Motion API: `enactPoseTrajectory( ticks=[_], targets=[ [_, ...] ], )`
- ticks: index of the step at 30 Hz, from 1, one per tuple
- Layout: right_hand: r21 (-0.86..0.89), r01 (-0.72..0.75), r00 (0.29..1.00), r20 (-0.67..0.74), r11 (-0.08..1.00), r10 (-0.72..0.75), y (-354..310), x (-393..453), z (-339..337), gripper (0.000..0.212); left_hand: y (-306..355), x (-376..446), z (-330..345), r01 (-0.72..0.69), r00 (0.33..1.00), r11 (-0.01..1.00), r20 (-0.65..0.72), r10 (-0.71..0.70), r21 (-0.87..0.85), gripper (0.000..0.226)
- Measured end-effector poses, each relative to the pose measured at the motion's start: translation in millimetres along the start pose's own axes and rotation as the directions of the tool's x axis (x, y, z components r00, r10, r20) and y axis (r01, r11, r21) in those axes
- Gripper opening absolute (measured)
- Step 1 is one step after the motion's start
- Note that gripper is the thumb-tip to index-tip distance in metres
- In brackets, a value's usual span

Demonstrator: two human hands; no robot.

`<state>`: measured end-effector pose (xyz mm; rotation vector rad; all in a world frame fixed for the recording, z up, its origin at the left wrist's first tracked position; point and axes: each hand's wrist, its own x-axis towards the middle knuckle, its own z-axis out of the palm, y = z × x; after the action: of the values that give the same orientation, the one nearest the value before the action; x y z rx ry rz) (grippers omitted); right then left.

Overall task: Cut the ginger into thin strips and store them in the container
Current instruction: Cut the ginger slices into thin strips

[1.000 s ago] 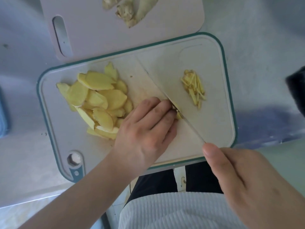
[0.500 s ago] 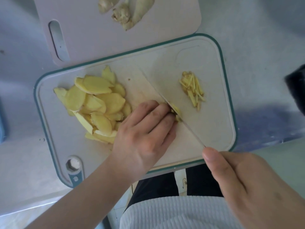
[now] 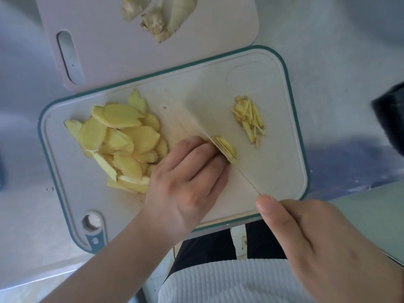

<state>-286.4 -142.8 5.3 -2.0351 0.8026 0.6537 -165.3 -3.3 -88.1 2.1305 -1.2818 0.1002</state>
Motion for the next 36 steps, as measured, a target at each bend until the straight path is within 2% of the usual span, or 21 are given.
enactPoseTrajectory(
  ticks=[3, 8, 12, 16, 20, 24, 26, 30, 33, 36],
  targets=[
    [-0.052, 0.009, 1.000, 0.009, 0.999, -0.008, -0.6, 10.3, 1.8, 0.078, 0.8, 0.4, -1.5, -0.003, 1.000, 1.000, 0.012, 0.003, 0.002, 0.006],
    [-0.011, 0.059, 0.998, -0.019, 0.998, -0.060, -14.2, 32.5, 8.1, 0.068, 0.7, 1.9, -2.4, 0.011, 1.000, 1.000, -0.002, -0.011, -0.015, 0.016],
    [-0.021, 0.059, 0.998, -0.038, 0.998, -0.060, -5.9, 13.8, 2.9, 0.073, 0.2, 2.9, -2.0, 0.019, 1.000, 1.000, -0.016, -0.019, 0.002, 0.009],
    [-0.008, 0.031, 0.999, -0.027, 1.000, -0.031, -1.4, 3.7, 2.0, 0.062, 0.0, 3.0, -1.0, 0.006, 1.000, 1.000, -0.017, -0.006, -0.002, 0.005],
    [0.000, 0.045, 0.999, -0.003, 0.999, -0.045, -6.9, 26.1, 3.7, 0.074, -0.9, 5.2, 0.4, -0.003, 1.000, 1.000, -0.016, 0.002, -0.010, 0.006],
    [0.017, 0.093, 0.995, -0.031, 0.996, -0.093, -18.7, 39.7, 4.4, 0.070, 0.1, 6.0, -2.5, 0.012, 0.999, 1.000, -0.041, -0.013, -0.019, 0.016],
    [-0.003, 0.090, 0.995, -0.034, 0.996, -0.090, -13.9, 28.1, 5.8, 0.074, -0.2, 5.0, -3.6, 0.020, 0.999, 1.000, -0.039, -0.020, -0.004, 0.013],
    [0.002, 0.033, 0.999, 0.001, 0.999, -0.033, -8.1, 11.0, 2.8, 0.067, -0.7, 3.5, -3.5, 0.016, 1.000, 1.000, -0.022, -0.016, 0.010, 0.013],
    [-0.032, 0.045, 0.999, -0.010, 0.998, -0.045, -10.6, 25.8, 4.2, 0.076, -1.7, 3.1, -4.0, 0.004, 1.000, 1.000, 0.002, -0.004, -0.002, 0.009],
    [-0.004, 0.067, 0.998, -0.013, 0.998, -0.067, -19.6, 40.0, 7.4, 0.070, -1.3, 3.7, -4.5, 0.020, 1.000, 1.000, -0.016, -0.020, -0.020, 0.016]
  ],
)
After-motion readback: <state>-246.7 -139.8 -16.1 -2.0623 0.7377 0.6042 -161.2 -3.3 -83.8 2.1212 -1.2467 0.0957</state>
